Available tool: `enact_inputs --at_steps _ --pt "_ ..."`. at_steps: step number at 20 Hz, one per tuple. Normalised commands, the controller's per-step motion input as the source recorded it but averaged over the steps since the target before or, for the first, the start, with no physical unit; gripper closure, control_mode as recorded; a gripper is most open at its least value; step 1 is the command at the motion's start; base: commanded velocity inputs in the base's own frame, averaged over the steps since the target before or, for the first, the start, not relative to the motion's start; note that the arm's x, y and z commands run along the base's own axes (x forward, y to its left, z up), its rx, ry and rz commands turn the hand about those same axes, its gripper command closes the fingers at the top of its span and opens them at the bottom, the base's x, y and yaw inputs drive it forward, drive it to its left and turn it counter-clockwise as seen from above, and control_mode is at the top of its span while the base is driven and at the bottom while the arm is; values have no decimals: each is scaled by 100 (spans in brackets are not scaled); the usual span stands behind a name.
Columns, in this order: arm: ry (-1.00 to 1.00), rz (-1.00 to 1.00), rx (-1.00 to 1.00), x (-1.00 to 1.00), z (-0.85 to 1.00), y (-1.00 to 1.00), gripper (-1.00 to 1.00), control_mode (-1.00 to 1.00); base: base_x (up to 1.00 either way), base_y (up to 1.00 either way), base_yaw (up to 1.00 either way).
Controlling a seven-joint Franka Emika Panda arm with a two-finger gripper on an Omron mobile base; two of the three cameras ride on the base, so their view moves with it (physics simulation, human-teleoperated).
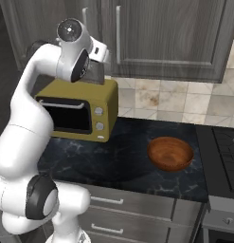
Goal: Open the cabinet and move the ladle to the pot. Then close the cabinet.
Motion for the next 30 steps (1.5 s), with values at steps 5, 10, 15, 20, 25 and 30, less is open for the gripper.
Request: enact_inputs --at_steps 5,10,15,20,25,30 --pt "0 -1 2 -88 0 54 100 -100 0 0 0" --pt "0 -4 0 -69 0 73 100 -100 0 0 0" --pt "-3 -5 0 -65 0 16 100 -100 0 0 0" --pt "-8 -5 -3 -74 0 -14 100 -100 0 0 0" --pt "-19 -2 -6 -81 2 -39 -100 -100 0 0 0" --pt "-29 0 -1 -78 25 -56 -100 -100 0 0 0"
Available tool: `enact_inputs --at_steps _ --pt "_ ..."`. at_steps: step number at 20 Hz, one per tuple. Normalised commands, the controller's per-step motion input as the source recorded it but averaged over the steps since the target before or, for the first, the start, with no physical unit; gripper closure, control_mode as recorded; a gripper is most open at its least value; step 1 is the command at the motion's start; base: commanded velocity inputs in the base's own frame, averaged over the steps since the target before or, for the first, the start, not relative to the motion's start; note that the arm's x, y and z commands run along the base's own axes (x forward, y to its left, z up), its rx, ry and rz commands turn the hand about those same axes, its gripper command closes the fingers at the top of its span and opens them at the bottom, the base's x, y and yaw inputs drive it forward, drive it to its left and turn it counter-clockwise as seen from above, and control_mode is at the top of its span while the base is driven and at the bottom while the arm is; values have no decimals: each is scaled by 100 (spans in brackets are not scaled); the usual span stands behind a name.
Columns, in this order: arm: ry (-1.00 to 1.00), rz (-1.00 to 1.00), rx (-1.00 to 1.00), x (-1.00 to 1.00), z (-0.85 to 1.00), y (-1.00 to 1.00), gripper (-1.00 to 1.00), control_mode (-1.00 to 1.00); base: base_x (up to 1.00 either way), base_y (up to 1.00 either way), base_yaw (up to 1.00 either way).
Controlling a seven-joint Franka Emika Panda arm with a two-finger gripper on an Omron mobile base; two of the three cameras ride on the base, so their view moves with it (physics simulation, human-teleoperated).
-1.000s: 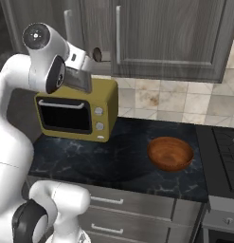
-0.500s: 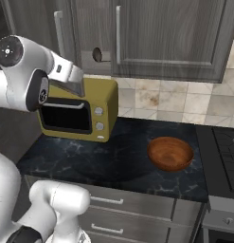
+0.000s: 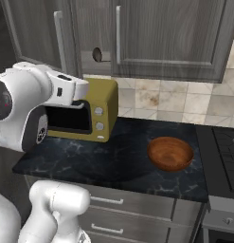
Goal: Open the cabinet and move the ladle to the pot. Then close the cabinet.
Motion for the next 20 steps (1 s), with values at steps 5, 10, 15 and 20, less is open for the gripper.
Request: enact_inputs --at_steps 5,10,15,20 --pt "-7 6 22 -28 6 -60 -100 -100 0 0 0" --pt "-1 4 45 2 0 -37 -100 -100 0 0 0" --pt "1 4 53 17 0 -28 -100 -100 0 0 0" --pt "9 9 56 22 -1 -10 -100 -100 0 0 0"
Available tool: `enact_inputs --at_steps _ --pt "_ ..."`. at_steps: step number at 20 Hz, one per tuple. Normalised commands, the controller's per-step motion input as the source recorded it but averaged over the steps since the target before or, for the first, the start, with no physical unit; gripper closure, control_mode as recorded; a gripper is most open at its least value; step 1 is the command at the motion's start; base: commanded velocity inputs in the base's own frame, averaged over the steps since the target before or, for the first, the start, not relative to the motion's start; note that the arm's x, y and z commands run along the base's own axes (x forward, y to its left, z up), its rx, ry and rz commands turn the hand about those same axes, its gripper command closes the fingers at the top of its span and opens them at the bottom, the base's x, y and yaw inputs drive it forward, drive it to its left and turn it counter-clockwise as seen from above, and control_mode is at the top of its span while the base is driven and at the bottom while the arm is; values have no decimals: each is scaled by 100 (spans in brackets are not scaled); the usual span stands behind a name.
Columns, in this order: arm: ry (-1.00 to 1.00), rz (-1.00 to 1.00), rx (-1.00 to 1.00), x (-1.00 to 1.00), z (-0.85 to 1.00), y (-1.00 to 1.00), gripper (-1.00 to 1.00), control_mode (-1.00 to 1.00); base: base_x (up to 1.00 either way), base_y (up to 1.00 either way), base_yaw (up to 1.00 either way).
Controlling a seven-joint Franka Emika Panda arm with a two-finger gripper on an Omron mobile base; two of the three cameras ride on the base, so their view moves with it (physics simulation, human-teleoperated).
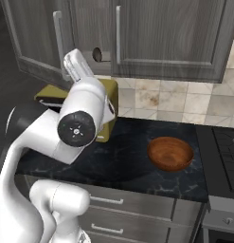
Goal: Open the cabinet and move the ladle to the pot. Then close the cabinet.
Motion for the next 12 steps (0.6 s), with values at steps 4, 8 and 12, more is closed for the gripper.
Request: enact_inputs --at_steps 4,8,12 --pt "30 8 44 46 -1 3 -100 -100 0 0 0" --pt "39 14 26 51 -3 9 -100 -100 0 0 0" --pt "19 18 19 57 -10 13 -100 -100 0 0 0"
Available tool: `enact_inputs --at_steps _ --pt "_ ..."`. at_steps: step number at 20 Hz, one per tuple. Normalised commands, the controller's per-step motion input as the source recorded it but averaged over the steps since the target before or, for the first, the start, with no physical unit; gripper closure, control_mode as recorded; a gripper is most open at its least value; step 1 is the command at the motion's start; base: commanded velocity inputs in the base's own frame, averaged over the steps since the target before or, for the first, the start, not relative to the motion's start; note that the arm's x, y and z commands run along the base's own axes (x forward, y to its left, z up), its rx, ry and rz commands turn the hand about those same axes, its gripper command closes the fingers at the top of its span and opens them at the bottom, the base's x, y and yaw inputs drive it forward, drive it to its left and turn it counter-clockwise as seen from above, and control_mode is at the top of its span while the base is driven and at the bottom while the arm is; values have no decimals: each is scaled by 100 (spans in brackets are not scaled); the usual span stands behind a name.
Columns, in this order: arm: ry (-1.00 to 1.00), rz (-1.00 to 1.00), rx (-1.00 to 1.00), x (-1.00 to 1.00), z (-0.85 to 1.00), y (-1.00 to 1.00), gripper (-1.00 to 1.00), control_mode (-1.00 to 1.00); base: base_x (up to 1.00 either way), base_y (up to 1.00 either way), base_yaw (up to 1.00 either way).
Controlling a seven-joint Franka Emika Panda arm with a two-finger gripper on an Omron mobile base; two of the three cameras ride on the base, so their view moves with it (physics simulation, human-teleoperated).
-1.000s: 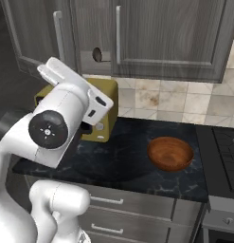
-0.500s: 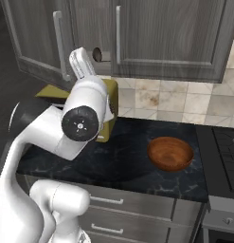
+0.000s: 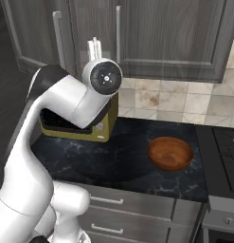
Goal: Open the cabinet and move the ladle to the pot. Then close the cabinet.
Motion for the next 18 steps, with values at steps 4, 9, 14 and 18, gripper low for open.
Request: enact_inputs --at_steps 4,9,14,18 --pt "1 28 19 57 -22 3 -100 -100 0 0 0" --pt "-1 25 14 57 -34 48 -100 -100 0 0 0" --pt "-7 22 11 57 -25 61 -100 -100 0 0 0" --pt "-7 21 12 41 -7 43 -100 -100 0 0 0"
